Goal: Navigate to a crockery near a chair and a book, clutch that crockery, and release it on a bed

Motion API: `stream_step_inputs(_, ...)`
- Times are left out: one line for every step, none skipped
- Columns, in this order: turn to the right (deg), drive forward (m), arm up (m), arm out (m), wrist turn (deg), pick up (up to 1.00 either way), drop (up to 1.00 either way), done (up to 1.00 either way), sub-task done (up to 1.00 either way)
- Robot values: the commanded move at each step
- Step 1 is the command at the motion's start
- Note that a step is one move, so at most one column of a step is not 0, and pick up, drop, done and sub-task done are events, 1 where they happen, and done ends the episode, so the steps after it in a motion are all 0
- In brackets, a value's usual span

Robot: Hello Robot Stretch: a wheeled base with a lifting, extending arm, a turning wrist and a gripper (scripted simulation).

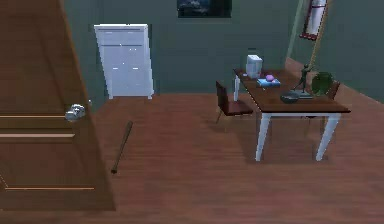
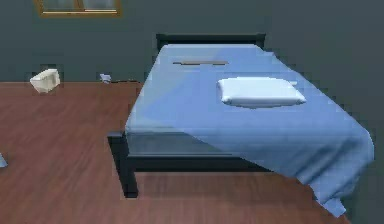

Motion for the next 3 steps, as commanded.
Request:
stream_step_inputs(12.0, 0.0, 0.0, 0.0, 0.0, 0.0, 0.0, 0.0, 0.0)
stream_step_inputs(0.0, 1.0, 0.0, 0.0, 0.0, 0.0, 0.0, 0.0, 0.0)
stream_step_inputs(0.0, 0.4, 0.0, 0.0, 0.0, 0.0, 0.0, 0.0, 0.0)
